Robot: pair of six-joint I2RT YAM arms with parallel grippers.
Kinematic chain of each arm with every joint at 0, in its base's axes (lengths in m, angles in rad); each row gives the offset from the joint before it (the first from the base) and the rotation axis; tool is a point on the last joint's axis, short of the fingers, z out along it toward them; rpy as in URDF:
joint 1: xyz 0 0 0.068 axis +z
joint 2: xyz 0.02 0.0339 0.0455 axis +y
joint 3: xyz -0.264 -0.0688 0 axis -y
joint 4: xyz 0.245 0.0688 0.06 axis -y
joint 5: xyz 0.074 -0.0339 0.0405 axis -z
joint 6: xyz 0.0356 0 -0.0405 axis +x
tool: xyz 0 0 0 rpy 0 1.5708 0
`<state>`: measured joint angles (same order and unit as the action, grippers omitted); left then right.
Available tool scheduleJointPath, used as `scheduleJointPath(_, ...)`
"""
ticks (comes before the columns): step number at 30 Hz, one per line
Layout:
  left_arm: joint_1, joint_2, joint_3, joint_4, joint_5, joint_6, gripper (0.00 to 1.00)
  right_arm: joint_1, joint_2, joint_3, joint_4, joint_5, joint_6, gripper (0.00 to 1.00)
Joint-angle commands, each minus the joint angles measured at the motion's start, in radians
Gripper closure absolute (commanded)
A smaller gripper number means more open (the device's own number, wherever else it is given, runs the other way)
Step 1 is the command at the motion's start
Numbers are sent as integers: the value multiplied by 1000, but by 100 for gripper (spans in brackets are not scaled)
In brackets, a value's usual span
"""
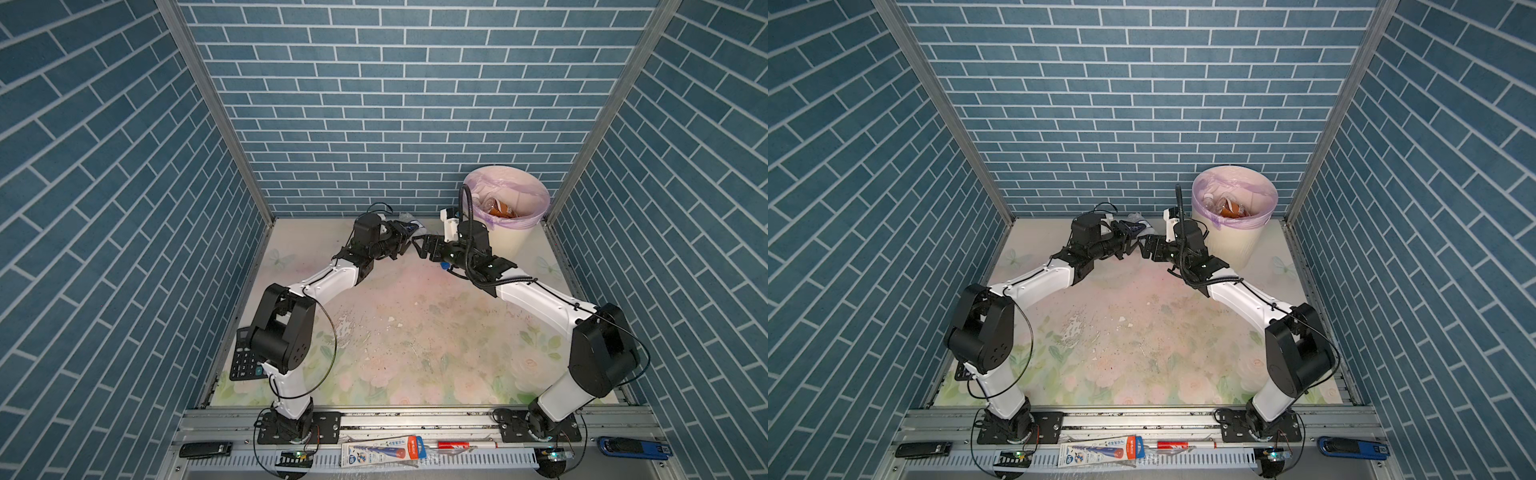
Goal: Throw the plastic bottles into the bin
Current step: 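Grasp the bottle body with the right gripper beside the left gripper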
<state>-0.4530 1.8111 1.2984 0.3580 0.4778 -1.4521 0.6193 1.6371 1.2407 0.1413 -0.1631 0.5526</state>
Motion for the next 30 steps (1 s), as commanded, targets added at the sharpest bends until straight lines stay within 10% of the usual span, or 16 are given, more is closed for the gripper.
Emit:
scheduleJointPath(1, -9, -13, -5, 50, 15, -11, 55, 4, 30, 49, -13, -9, -20, 13)
scheduleJointPath(30, -15, -24, -41, 69, 22, -23, 55, -13, 56, 102, -30, 0, -63, 27)
